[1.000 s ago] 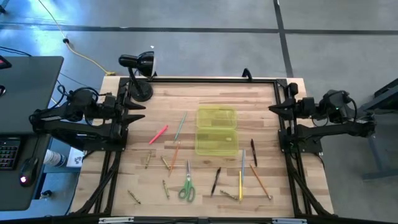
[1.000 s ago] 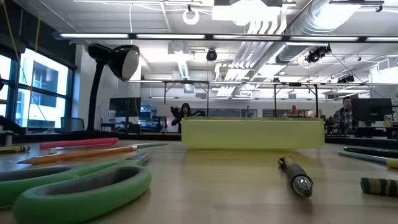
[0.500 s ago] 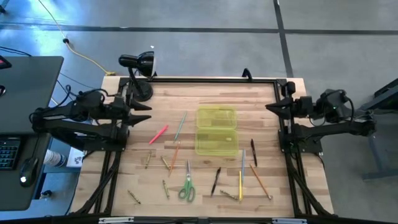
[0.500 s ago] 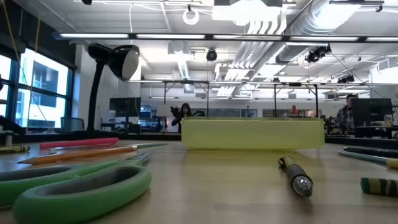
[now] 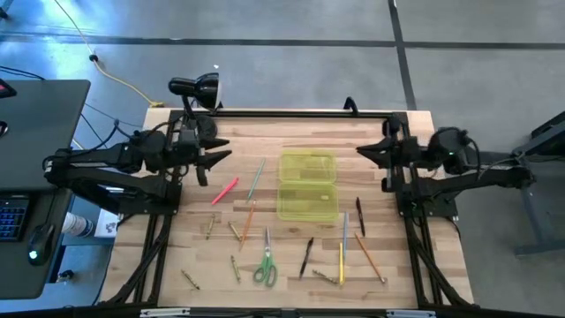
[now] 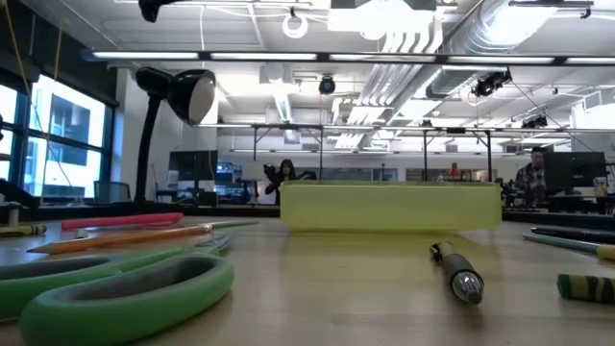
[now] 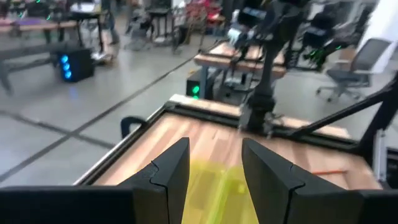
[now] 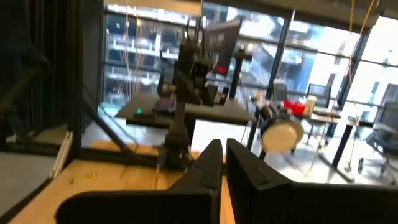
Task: Pick & place school supplies into a supply box
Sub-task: Put the black pen into the yellow supply box
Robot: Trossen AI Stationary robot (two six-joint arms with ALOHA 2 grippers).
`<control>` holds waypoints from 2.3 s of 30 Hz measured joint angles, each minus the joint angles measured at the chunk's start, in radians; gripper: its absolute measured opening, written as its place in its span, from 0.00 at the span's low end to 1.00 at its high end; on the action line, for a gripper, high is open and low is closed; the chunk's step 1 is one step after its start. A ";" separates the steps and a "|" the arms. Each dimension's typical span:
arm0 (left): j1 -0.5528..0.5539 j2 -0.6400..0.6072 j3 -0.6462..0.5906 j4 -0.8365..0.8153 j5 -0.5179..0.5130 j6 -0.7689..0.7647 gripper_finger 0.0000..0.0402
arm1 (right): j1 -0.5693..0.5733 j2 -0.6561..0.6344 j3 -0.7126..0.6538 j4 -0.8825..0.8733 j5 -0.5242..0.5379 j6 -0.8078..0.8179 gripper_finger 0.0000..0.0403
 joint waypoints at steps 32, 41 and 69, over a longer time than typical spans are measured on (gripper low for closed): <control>0.000 0.169 0.000 -0.177 -0.070 -0.046 0.45 | 0.000 0.115 0.000 -0.196 0.282 -0.062 0.24; 0.000 0.183 0.000 -0.257 -0.101 -0.112 0.45 | 0.001 0.127 0.000 -0.465 0.291 0.211 0.31; 0.000 0.195 0.000 -0.303 -0.242 -0.205 0.45 | 0.129 0.549 -0.100 -0.883 -0.058 1.167 0.31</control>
